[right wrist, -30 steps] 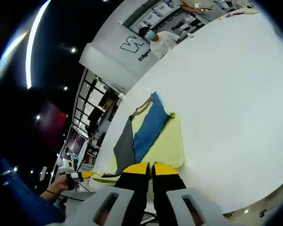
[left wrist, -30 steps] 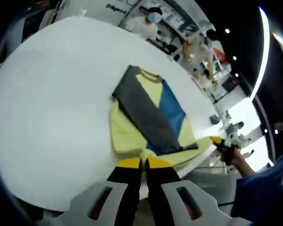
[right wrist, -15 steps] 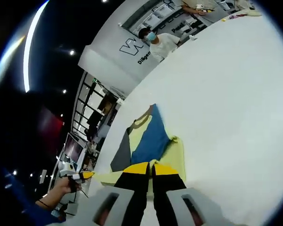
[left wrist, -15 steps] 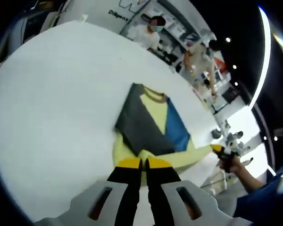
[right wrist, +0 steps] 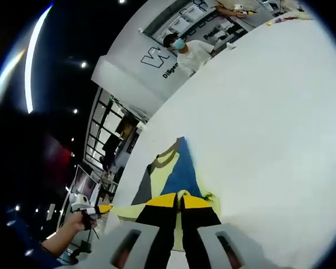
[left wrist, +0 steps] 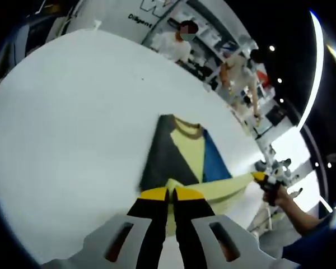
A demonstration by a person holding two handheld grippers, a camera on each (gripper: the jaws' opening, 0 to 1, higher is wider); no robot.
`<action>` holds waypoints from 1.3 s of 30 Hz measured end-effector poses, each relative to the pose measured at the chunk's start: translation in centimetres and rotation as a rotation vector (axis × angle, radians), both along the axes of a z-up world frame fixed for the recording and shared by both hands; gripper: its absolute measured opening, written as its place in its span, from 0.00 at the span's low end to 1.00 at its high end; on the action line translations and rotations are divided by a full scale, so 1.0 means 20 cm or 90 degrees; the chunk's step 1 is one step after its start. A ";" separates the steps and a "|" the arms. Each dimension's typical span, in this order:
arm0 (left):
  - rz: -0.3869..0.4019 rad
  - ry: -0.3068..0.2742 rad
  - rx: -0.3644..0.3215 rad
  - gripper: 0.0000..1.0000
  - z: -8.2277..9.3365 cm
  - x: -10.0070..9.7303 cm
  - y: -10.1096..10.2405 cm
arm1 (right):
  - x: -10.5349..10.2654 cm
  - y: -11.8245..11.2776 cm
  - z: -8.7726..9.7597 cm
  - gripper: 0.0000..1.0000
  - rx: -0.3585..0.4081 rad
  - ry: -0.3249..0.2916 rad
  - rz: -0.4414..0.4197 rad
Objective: Fold the garment on the visible template until the final outline fits inside the template.
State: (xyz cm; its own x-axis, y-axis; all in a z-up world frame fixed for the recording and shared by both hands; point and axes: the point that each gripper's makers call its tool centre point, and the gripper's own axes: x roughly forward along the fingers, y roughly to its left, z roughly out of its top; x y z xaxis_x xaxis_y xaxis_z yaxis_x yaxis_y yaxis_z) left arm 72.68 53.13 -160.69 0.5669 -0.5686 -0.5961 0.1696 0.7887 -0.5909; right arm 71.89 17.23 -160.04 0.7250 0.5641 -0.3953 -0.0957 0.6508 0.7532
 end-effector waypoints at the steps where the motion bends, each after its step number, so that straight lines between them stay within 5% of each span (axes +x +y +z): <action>1: 0.000 -0.001 0.001 0.00 0.00 0.01 0.00 | 0.02 0.00 0.00 0.00 0.000 0.000 -0.001; 14: -0.009 -0.007 0.028 0.00 0.01 0.19 0.00 | 0.21 0.00 0.01 0.00 0.012 0.002 0.005; 39: 0.029 -0.053 0.012 0.00 0.12 0.62 0.02 | 0.61 0.05 0.16 0.00 0.023 -0.033 -0.016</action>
